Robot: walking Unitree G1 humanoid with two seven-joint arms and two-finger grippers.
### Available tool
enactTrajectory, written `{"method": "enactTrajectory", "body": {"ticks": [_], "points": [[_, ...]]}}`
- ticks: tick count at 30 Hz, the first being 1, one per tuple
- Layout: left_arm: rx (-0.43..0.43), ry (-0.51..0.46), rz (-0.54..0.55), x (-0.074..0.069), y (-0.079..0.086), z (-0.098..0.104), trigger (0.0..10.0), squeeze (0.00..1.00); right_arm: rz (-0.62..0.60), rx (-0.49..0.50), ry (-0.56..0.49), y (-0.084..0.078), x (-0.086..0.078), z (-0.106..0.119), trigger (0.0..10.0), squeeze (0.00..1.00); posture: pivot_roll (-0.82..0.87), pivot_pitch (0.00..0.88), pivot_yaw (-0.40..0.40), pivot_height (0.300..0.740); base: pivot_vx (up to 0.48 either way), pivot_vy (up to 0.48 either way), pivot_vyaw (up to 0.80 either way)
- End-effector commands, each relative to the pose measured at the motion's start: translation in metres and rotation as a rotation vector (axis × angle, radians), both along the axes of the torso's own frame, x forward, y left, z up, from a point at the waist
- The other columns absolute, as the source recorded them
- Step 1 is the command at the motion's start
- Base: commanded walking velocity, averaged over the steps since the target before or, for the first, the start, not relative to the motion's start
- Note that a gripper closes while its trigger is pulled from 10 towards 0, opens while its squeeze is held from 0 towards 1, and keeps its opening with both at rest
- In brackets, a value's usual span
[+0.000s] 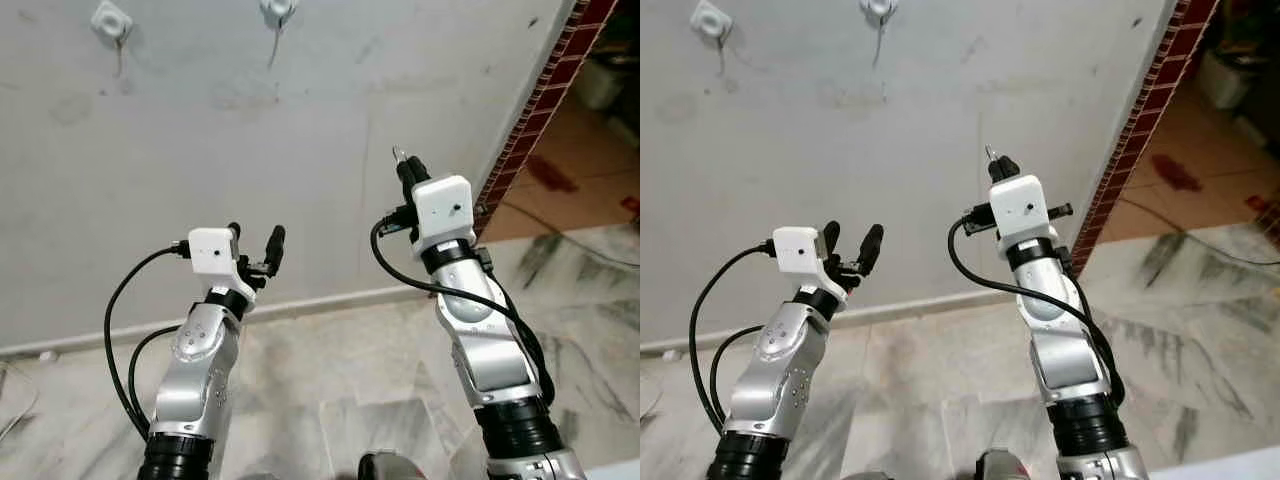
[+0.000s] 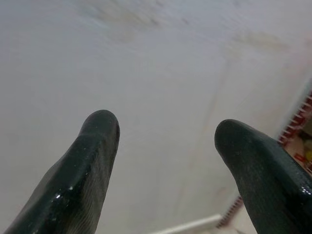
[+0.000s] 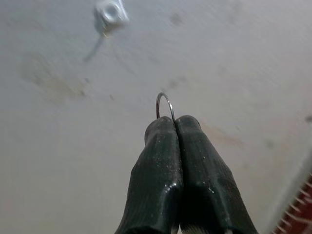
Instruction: Hang keys on a hook
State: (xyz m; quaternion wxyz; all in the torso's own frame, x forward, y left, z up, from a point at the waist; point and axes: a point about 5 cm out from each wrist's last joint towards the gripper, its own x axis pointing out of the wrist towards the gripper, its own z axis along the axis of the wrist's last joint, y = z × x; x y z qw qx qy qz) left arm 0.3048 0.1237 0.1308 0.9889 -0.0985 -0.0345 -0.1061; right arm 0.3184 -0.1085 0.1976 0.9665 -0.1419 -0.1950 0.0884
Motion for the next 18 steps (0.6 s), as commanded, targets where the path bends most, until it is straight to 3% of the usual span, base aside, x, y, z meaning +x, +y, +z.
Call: {"method": "enactTrajectory", "body": {"ticks": [1,15,18], "points": [[0.019,0.011,0.040,-0.0013,0.0127,-0.0031,10.0,0.00,0.033,0.008,-0.018,0.0103,-0.0019,0.0039,10.0,0.00,-0.02,0.158,0.034,0.740,0.352,0.326,0.00],[0.024,0.017,0.030,-0.0014,0.0121,-0.0050,10.0,0.00,0.033,0.009,-0.014,0.0104,-0.0026,0.0024,10.0,0.00,-0.02,0.156,0.036,0.740,0.355,0.322,0.00],[0.012,0.039,0.051,-0.0008,0.0140,-0.0087,10.0,0.00,0.034,0.008,-0.013,0.0107,-0.0025,0.0020,10.0,0.00,-0.01,0.155,0.035,0.740,0.000,0.000,0.00]]}}
